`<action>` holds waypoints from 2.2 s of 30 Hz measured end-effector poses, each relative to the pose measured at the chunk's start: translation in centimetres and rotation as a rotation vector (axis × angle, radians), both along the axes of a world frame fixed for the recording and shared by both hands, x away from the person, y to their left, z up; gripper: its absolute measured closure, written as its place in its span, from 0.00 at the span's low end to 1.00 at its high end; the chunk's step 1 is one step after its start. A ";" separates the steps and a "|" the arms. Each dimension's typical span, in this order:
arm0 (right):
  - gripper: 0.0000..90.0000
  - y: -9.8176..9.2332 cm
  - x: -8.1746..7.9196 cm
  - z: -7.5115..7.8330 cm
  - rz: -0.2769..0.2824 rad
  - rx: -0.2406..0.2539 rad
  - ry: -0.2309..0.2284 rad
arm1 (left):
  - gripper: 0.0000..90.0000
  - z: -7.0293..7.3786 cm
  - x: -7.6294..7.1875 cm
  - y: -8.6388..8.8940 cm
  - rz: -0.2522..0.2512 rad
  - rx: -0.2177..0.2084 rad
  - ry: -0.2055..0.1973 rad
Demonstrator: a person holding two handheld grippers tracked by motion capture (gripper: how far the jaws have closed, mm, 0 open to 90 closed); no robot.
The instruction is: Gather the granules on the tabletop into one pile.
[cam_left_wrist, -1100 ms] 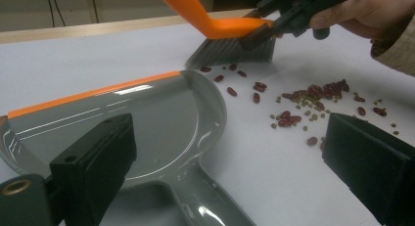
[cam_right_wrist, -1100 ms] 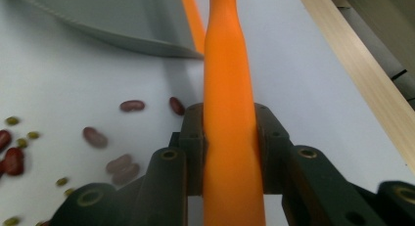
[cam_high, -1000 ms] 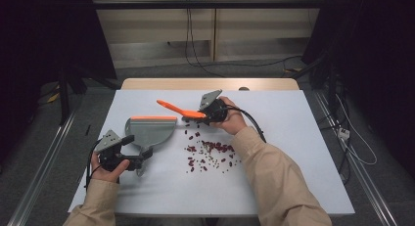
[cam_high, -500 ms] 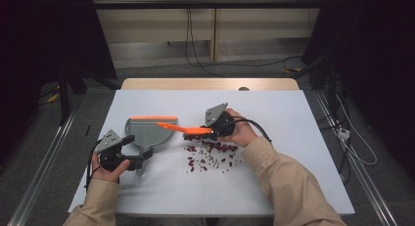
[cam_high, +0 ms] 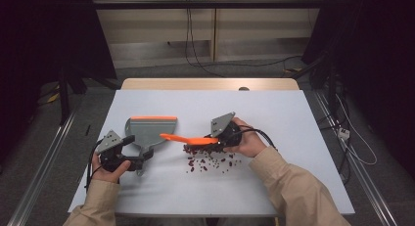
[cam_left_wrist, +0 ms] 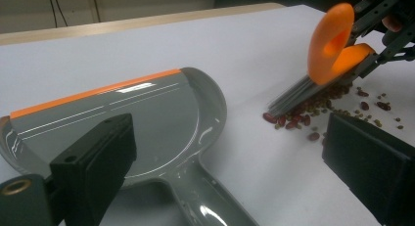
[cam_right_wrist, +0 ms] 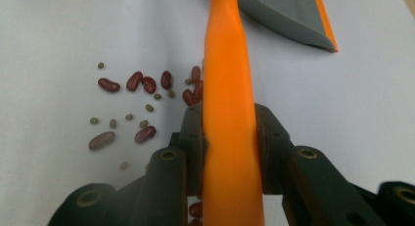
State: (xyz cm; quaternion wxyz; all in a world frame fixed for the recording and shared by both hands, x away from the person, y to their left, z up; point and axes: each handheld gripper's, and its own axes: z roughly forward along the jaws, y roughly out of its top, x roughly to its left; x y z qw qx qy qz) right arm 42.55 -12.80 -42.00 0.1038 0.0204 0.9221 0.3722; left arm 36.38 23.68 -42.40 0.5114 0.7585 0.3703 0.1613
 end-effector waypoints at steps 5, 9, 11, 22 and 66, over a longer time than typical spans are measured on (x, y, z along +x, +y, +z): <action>0.79 -0.3 0.8 0.6 -0.055 0.076 -0.009 | 0.06 0.0 0.0 0.0 -0.001 0.000 -0.001; 0.79 0.3 2.0 0.9 -0.077 0.095 -0.018 | 0.06 0.0 0.1 0.0 -0.001 0.000 0.000; 0.79 1.1 2.8 0.8 -0.081 0.093 -0.027 | 0.06 0.0 0.1 0.1 -0.002 -0.001 0.000; 0.79 3.6 2.2 -0.4 0.012 0.028 -0.015 | 0.07 -0.1 -0.1 0.7 0.005 0.000 0.002; 0.79 -6.9 -2.8 -0.8 -0.403 0.099 0.013 | 0.07 -0.5 -0.3 -0.1 -0.028 0.023 0.010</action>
